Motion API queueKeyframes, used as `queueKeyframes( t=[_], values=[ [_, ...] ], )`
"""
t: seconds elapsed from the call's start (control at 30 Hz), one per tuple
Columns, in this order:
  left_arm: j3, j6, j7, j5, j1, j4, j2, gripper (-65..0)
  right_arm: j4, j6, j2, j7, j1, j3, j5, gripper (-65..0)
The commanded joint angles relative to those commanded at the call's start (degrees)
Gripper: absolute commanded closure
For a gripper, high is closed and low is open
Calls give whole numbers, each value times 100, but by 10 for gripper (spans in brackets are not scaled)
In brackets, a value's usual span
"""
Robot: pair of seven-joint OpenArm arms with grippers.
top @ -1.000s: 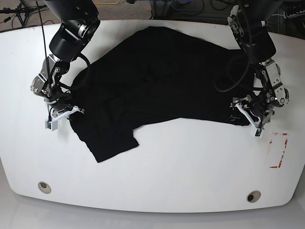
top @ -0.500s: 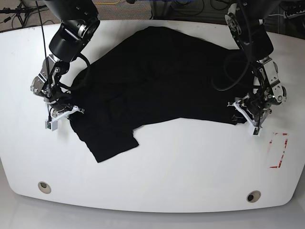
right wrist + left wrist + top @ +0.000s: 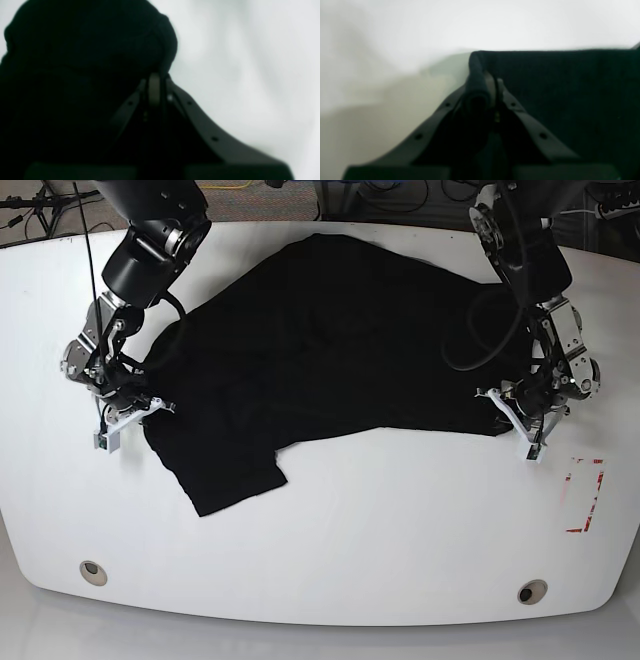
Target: Fold the T-shirt properly
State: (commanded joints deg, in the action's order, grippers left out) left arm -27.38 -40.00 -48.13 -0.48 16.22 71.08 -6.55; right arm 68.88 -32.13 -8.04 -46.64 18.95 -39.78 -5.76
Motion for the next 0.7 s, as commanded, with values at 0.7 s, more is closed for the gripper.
queueKeyframes(
  t=[0.7],
  values=[
    [202, 0, -1415, 0, 1266, 1723, 123, 0, 1266, -9, -53, -668, 651, 457, -26, 0]
  ],
)
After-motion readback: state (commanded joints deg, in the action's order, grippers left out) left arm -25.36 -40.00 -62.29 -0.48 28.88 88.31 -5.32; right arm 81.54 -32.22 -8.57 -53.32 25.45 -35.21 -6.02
